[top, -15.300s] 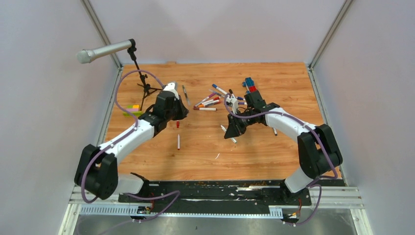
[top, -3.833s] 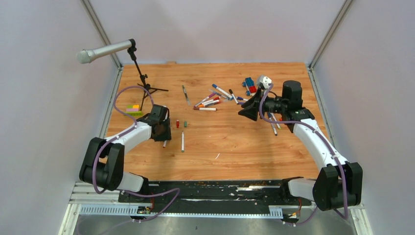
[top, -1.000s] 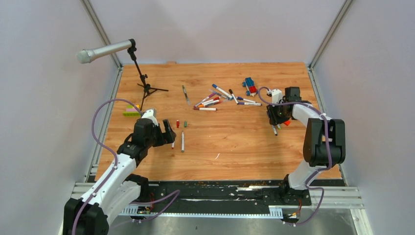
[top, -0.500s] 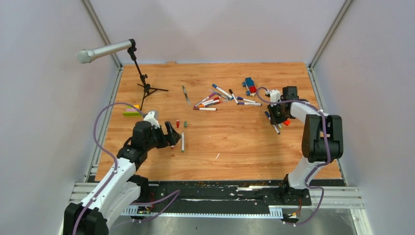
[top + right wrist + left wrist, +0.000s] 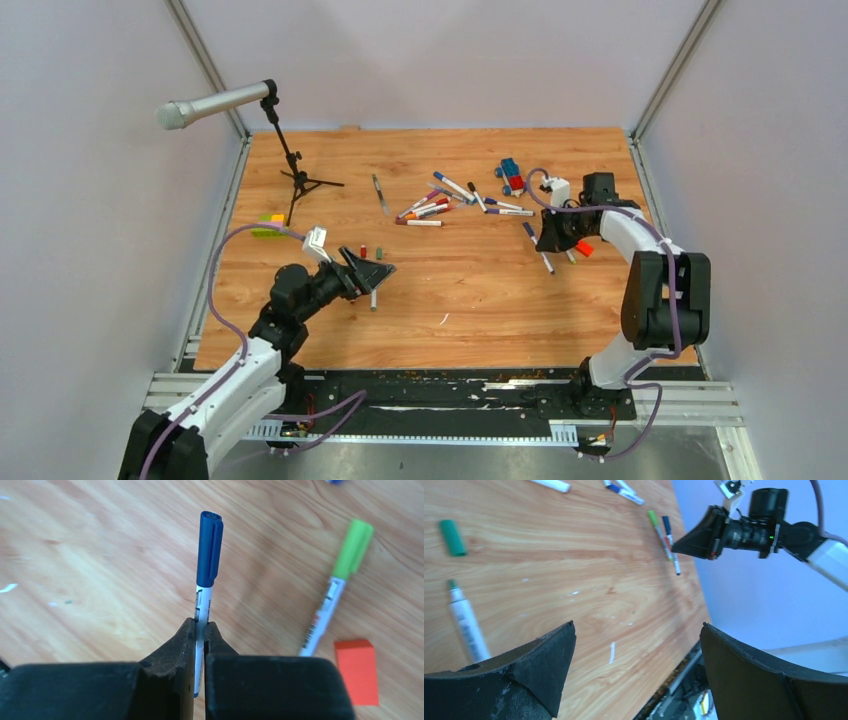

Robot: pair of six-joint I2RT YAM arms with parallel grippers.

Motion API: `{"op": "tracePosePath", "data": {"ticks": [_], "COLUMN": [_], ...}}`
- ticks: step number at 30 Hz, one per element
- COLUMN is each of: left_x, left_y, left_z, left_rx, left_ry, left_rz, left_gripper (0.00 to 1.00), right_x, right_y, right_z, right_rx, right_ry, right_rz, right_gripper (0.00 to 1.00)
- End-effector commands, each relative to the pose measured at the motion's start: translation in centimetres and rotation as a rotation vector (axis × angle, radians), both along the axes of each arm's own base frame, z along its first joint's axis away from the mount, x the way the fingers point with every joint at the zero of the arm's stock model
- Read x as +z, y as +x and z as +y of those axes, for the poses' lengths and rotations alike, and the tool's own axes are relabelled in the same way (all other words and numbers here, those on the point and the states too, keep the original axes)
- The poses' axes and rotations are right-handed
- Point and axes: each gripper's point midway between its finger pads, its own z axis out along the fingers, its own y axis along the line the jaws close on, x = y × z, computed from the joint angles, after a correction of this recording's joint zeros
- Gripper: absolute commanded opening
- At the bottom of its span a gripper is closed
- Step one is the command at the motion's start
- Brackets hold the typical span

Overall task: Open the pen caps
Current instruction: Pick up the pen from the center of the board, then open the pen cap from the pen.

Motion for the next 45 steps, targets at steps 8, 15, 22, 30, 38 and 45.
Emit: {"op": "tracePosePath", "data": {"ticks": [8, 15, 22, 30, 38, 45], "left_x": [6.8, 6.4, 5.4, 4.2, 3.0, 2.9], "left_y": [2.4, 5.2, 7.1, 7.5, 7.1, 7.4], "left_z": [-5.2, -11.1, -16.0, -17.7, -19.4, -20.2], "left_rx": [0.027, 0.005, -0.040, -0.052, -0.083, -0.093], "left_ry": [-0.249, -0.292, -0.348, -0.309, -0.283, -0.257], "left_rz": [-0.155, -0.110, -0.074, -0.052, -0.020, -0.024], "left_gripper": [0.99, 0.94, 0.86, 0.78, 0.69, 0.48], "right_x": [7.7, 8.8, 8.5, 8.2, 8.3, 8.1], "right_y": [-3.8, -5.4, -6.6, -7.1, -7.3, -7.5], "right_z": [9.4, 12.4, 14.4, 15.4, 15.7, 16.0], "right_rx": [0.292, 0.388, 0.451, 0.480, 0.488, 0.497], "right_ry": [0.612, 0.686, 0.688, 0.695, 0.708, 0.706], "right_rz": [-0.001, 0.024, 0.059, 0.085, 0.096, 0.105], "right_gripper": [0.00, 0.00, 0.00, 0.00, 0.00, 0.00]}}
